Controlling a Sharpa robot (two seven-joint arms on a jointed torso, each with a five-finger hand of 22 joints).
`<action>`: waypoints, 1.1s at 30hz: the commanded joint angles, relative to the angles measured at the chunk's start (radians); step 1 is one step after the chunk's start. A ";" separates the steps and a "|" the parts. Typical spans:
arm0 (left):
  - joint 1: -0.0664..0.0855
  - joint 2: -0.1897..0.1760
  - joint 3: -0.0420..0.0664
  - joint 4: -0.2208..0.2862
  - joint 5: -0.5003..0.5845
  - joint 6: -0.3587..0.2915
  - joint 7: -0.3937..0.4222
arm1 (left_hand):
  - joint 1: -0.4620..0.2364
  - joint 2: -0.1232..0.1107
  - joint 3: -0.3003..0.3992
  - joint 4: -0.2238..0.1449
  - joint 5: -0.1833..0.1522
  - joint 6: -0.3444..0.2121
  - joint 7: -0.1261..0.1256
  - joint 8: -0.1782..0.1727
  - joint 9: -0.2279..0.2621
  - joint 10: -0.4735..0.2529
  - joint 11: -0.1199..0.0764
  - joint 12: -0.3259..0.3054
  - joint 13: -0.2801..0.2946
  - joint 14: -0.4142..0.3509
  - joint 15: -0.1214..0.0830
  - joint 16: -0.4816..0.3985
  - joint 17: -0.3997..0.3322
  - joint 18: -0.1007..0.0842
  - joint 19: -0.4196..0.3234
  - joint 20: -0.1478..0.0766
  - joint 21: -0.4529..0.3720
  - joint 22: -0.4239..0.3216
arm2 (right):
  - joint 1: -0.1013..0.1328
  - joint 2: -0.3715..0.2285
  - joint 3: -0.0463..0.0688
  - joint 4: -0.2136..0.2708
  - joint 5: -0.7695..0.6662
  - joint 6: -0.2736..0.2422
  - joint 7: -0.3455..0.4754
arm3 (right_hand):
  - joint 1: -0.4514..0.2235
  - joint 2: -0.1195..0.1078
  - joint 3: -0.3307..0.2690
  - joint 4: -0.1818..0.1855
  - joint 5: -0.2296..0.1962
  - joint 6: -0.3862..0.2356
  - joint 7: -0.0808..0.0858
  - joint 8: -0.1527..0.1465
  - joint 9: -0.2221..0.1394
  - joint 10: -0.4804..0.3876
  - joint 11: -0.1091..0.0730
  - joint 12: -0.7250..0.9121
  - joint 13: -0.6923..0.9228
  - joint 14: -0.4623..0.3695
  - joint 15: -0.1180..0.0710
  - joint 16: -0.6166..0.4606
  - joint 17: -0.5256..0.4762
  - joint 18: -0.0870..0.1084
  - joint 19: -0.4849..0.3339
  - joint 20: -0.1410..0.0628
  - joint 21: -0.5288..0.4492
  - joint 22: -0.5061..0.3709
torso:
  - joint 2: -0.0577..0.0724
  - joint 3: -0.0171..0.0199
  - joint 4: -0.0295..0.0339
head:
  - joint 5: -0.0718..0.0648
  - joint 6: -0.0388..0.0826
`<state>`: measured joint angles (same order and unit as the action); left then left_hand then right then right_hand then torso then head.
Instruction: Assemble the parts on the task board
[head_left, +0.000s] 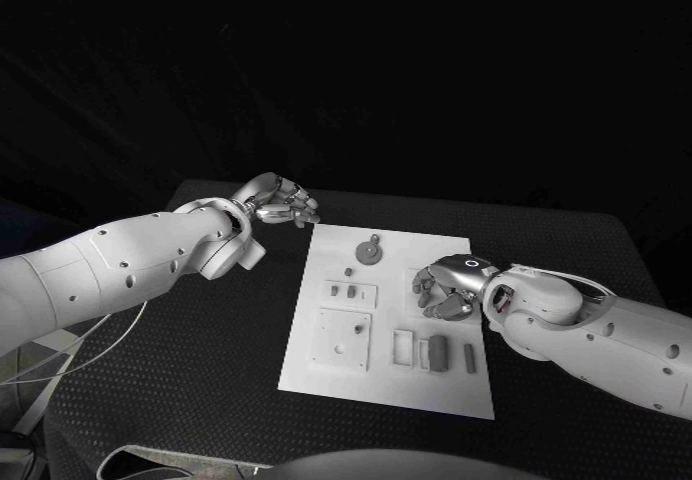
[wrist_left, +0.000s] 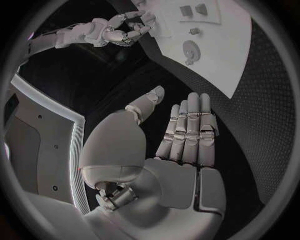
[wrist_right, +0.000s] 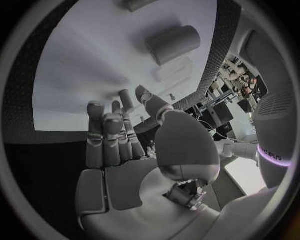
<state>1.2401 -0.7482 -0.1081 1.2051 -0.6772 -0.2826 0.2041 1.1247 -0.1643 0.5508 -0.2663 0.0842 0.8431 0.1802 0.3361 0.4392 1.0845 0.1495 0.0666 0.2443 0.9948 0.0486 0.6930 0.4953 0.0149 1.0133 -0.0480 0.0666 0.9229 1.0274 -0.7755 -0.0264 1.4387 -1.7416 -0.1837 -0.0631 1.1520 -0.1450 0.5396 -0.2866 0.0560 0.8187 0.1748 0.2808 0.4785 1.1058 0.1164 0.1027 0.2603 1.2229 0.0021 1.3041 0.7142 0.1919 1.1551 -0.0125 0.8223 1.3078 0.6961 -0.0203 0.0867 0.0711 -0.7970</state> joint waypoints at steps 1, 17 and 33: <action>0.001 0.001 0.001 0.003 0.007 0.011 0.011 | 0.005 0.004 -0.007 0.000 0.004 0.001 0.001 0.005 -0.002 -0.002 0.003 0.003 -0.002 0.005 0.004 -0.007 0.001 -0.009 0.000 0.003 0.002 -0.001 | -0.001 0.002 0.000 0.000 -0.030 0.010 0.003 | 0.004 0.005 0.024 0.006 0.003 0.027 -0.001 0.014 0.002 0.030 -0.007 0.011 0.003 0.013 -0.004 0.004 -0.004 0.070 0.008 -0.002 0.003 0.011 | 0.000 -0.0002 0.0001 | 0.001 -0.001; 0.001 0.000 0.001 0.002 0.007 0.011 0.012 | 0.004 0.005 -0.008 0.001 0.004 0.001 0.001 0.005 -0.002 -0.002 0.003 0.003 -0.002 0.005 0.005 -0.008 0.003 -0.009 0.000 0.003 0.002 -0.002 | -0.006 0.010 -0.001 0.000 -0.051 -0.029 -0.003 | -0.022 0.064 0.053 0.006 0.002 0.104 -0.024 0.048 0.013 0.115 -0.038 0.037 0.016 0.034 -0.036 0.003 -0.010 0.070 0.023 -0.008 0.012 0.016 | 0.000 0.0003 0.0002 | 0.001 -0.004; 0.001 -0.001 0.001 0.002 0.007 0.013 0.012 | 0.003 0.006 -0.008 0.002 0.004 0.001 0.002 0.005 -0.002 -0.003 0.003 0.003 -0.003 0.005 0.005 -0.010 0.005 -0.009 0.000 0.003 0.002 -0.003 | -0.009 0.013 -0.001 0.006 -0.089 -0.061 -0.028 | -0.032 0.134 0.066 -0.004 0.003 0.157 -0.047 0.069 0.028 0.173 -0.062 0.049 0.024 0.052 -0.059 0.011 -0.005 0.070 0.040 -0.019 0.029 0.019 | 0.000 -0.0005 0.0003 | 0.001 -0.006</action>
<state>1.2401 -0.7495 -0.1081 1.2049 -0.6765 -0.2802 0.2041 1.1248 -0.1643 0.5486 -0.2641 0.0842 0.8431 0.1802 0.3361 0.4385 1.0845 0.1495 0.0666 0.2426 0.9948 0.0486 0.6890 0.4992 0.0148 1.0133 -0.0480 0.0666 0.9213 1.0198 -0.7630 -0.0268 1.4414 -1.7976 -0.2294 -0.0785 1.1175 -0.0197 0.6062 -0.2872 0.0551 0.9701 0.1261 0.3464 0.5017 1.1981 0.0640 0.1462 0.2836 1.2783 -0.0481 1.3084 0.7082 0.1919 1.1924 -0.0280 0.8462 1.3076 0.6958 -0.0204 0.0867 0.0723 -0.8027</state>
